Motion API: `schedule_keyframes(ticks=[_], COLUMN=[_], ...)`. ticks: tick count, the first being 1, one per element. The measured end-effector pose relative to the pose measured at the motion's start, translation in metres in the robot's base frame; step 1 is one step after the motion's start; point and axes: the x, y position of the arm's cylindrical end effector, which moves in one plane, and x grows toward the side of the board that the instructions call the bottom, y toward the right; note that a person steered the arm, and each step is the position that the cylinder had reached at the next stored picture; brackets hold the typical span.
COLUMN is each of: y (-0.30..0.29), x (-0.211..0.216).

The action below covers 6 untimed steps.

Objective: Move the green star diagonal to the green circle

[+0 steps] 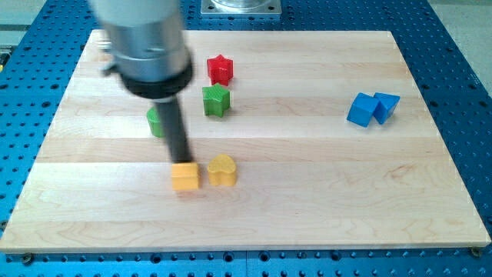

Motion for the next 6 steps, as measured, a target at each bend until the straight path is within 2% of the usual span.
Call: schedule_keyframes(ticks=[1, 2, 3, 4, 6], y=[0.067, 0.097, 0.124, 0.059, 0.009], x=[-0.004, -0.028, -0.073, -0.092, -0.093])
